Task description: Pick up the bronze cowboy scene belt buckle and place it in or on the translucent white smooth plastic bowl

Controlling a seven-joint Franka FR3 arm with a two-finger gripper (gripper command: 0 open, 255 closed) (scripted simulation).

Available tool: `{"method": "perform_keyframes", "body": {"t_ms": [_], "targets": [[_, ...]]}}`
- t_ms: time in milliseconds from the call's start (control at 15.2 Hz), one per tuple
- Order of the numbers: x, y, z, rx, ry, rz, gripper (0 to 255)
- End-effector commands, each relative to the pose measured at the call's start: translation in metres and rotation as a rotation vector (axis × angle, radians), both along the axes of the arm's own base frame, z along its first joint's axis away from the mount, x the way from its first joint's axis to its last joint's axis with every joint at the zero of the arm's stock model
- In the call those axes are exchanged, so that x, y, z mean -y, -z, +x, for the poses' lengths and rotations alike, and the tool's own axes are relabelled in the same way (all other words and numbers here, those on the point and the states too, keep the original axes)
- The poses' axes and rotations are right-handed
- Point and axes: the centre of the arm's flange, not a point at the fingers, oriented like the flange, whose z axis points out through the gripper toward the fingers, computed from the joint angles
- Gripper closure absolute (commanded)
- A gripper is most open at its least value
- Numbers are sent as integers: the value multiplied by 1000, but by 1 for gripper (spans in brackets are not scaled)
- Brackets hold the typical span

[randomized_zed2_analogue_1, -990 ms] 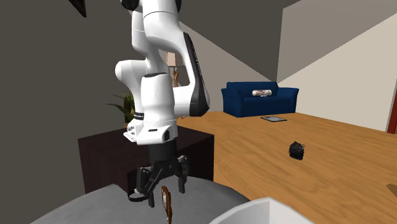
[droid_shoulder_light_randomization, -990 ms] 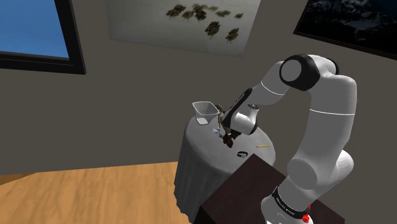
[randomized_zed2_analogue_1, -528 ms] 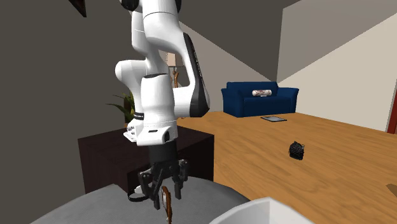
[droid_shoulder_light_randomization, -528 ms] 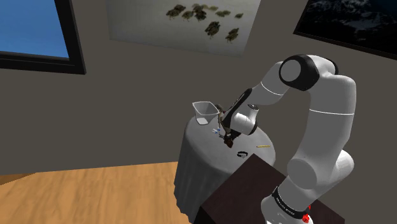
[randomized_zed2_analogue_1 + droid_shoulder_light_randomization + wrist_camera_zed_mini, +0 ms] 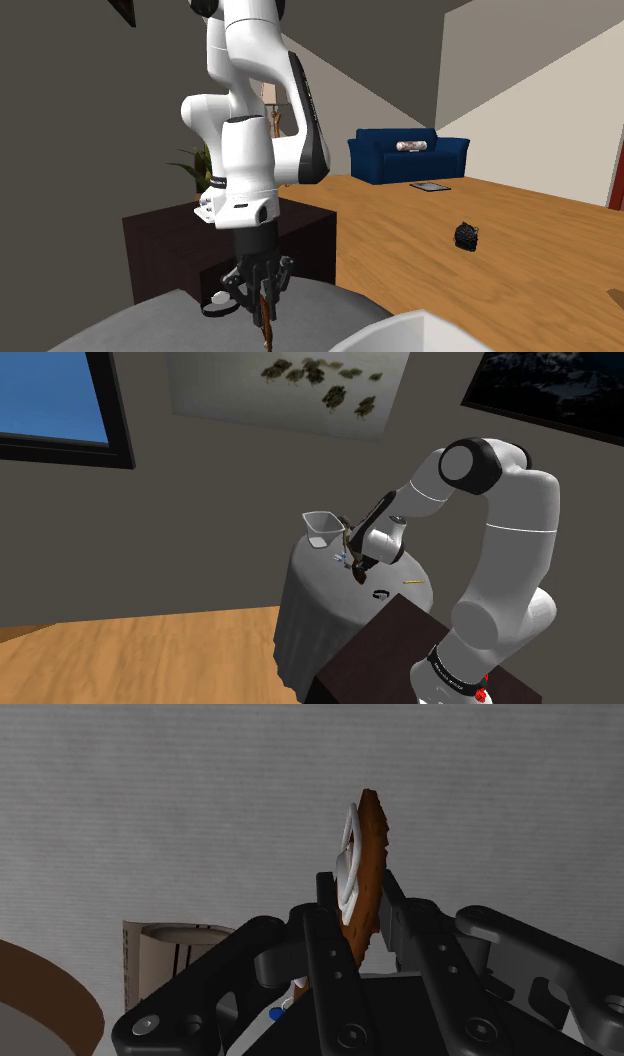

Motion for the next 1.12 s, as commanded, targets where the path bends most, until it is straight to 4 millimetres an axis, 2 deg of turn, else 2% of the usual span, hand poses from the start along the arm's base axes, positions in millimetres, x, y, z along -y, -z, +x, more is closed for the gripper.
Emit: {"method": "perform_keyframes", "body": {"t_ms": [0, 1056], "targets": [[0, 0, -1, -1, 1, 0, 255], [0, -84, -1, -1, 1, 0, 255]]}}
